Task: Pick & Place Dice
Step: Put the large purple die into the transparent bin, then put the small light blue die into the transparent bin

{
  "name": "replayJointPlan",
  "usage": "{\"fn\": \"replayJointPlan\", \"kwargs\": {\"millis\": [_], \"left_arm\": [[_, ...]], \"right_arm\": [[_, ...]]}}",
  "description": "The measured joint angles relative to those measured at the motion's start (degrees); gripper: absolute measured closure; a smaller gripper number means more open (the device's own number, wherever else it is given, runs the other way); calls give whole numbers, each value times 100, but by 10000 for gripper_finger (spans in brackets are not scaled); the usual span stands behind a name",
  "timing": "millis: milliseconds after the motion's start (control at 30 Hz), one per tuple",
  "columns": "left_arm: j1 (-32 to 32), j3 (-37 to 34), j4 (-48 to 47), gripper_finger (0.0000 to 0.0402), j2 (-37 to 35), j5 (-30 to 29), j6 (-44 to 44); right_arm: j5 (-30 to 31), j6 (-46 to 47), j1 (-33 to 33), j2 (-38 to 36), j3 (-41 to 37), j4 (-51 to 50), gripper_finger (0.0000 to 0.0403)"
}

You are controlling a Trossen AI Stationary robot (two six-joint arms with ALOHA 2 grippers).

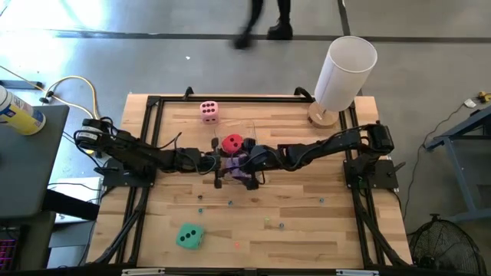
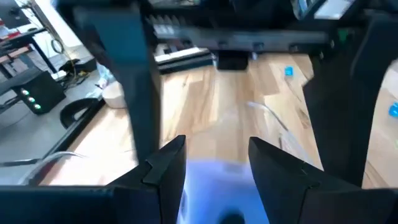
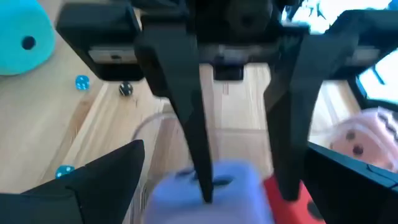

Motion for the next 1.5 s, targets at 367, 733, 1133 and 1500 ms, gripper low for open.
{"fn": "replayJointPlan", "kwargs": {"millis": [367,733,1133,1500], "left_arm": [[-28,-2,-94,234,-127,2,-7],[-733,-2,-765,234,-1095,-588,338],[-1913,-2,-2779,234,-2828,-1319,-654],[-2844,-2,-4124,234,-3180,-1311,-1613]], "right_arm": [[1786,-858,465,-9,2,497,3],[4153,-2128,1476,-9,2,1830,3],[5573,-1431,2570,-17,4,1224,3],[6040,1938,3337,-205,2,-1217,3]]}}
